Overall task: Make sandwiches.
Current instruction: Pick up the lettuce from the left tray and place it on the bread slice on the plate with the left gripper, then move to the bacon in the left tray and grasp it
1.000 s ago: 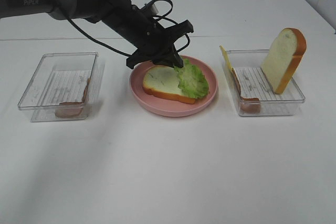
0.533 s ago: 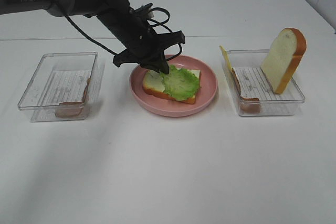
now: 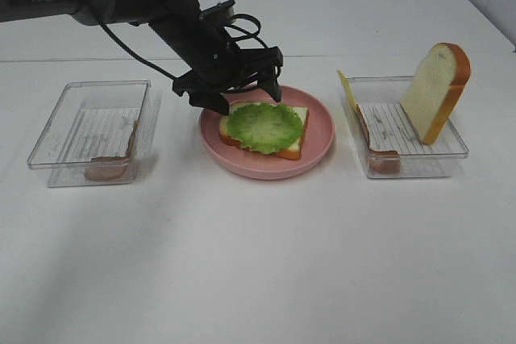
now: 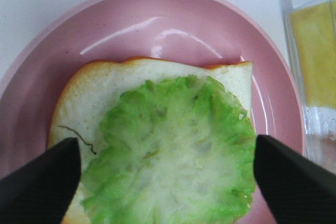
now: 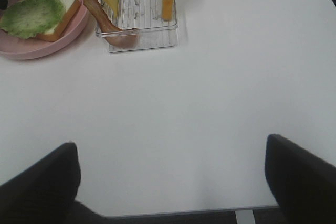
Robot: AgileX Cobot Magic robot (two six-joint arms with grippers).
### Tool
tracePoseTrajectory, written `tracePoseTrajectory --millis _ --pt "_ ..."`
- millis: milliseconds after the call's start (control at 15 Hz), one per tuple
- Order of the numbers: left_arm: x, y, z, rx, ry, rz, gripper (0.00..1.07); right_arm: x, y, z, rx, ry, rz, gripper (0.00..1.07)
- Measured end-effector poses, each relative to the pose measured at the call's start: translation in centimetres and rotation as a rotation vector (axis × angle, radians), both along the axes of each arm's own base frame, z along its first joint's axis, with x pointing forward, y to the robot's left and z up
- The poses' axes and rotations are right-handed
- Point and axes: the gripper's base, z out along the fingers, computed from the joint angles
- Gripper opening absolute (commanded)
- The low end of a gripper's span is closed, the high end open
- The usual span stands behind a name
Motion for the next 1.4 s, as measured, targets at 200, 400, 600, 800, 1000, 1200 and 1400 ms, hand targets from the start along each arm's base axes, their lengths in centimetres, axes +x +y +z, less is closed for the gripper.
tracePoseTrajectory --millis 200,400,600,800,1000,1200,1400 --pt "0.1 -0.2 3.1 0.017 -0.03 -0.079 1.02 0.0 0.0 0.0 0.0 0.0 0.0 0.92" --pt "0.1 0.3 10.8 0.11 -0.098 -0.168 1.02 0.0 0.0 0.0 0.0 0.0 0.0 0.92" --pt "-0.4 1.4 16.3 0.166 -0.227 -0.147 1.0 0.0 0.0 0.0 0.0 0.0 0.0 0.92" --pt "-1.3 2.0 18.1 0.164 -0.233 -0.124 0.99 0.0 0.0 0.0 0.0 0.0 0.0 0.92" --pt "-3.1 3.4 15.9 0.273 -0.113 -0.127 0.98 0.0 0.0 0.0 0.0 0.0 0.0 0.92" --pt "-5.8 5.3 14.6 0.365 -0.001 -0.096 0.98 0.0 0.0 0.0 0.0 0.0 0.0 0.92" --pt "-7.3 6.3 12.6 0.417 0.091 -0.082 0.98 0.0 0.0 0.0 0.0 0.0 0.0 0.92"
